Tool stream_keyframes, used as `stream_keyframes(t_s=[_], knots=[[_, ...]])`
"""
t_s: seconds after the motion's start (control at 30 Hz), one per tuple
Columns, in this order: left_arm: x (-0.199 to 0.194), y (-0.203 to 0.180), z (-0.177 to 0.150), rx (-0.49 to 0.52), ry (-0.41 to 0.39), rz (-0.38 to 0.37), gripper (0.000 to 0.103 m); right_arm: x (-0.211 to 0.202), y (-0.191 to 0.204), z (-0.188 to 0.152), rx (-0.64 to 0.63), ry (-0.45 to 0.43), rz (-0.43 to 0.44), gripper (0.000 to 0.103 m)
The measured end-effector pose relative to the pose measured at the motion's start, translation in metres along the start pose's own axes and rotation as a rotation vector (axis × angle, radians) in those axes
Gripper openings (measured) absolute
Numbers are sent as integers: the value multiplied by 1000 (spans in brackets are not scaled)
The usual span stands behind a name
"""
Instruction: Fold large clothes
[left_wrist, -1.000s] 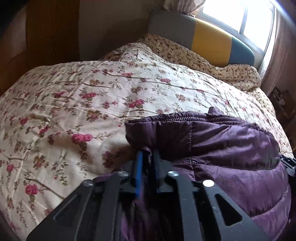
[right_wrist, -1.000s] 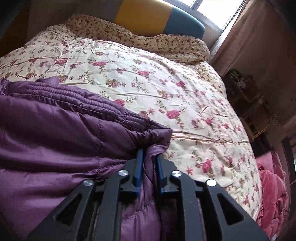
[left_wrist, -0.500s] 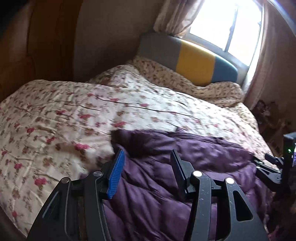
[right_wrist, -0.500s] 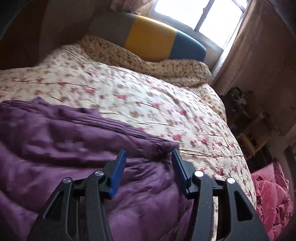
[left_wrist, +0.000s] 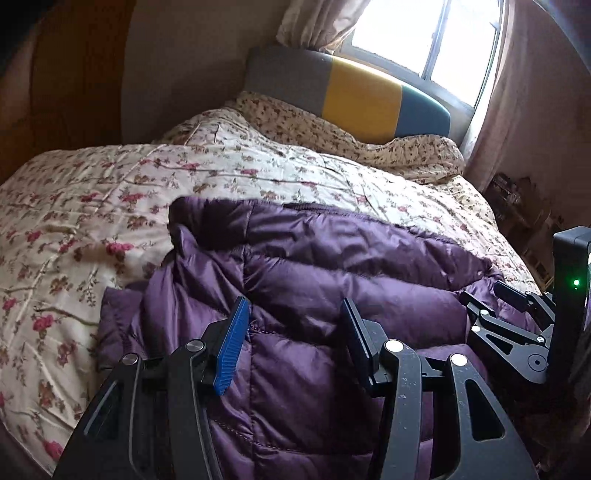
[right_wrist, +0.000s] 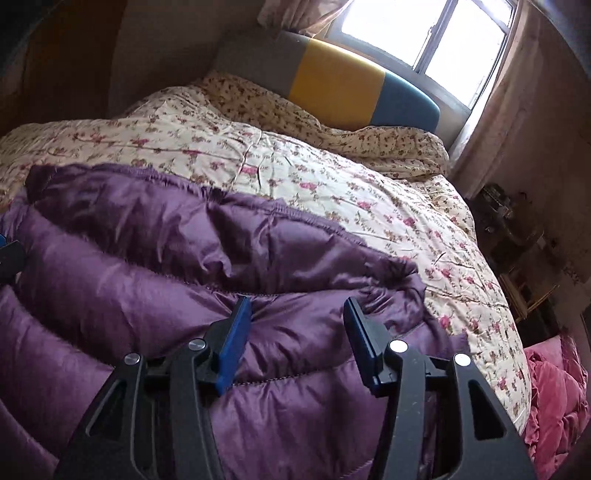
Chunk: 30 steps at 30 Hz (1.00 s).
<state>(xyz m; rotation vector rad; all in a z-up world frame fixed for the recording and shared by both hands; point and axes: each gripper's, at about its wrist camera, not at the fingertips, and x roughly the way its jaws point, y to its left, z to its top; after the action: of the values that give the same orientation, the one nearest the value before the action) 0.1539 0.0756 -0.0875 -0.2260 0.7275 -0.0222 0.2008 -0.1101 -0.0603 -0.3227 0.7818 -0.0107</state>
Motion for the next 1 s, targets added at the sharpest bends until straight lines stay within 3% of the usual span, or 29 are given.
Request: stream_keyframes(t_s=[0.47, 0.87, 1.0], knots=[[29, 12, -15, -6, 10, -24, 51, 35, 16, -12, 10, 16, -11, 53], [28, 8, -16, -12, 13, -14, 51, 41, 17, -13, 9, 22, -13, 53], [16, 8, -13, -22, 16, -10, 59, 39, 16, -12, 2, 22, -15, 53]])
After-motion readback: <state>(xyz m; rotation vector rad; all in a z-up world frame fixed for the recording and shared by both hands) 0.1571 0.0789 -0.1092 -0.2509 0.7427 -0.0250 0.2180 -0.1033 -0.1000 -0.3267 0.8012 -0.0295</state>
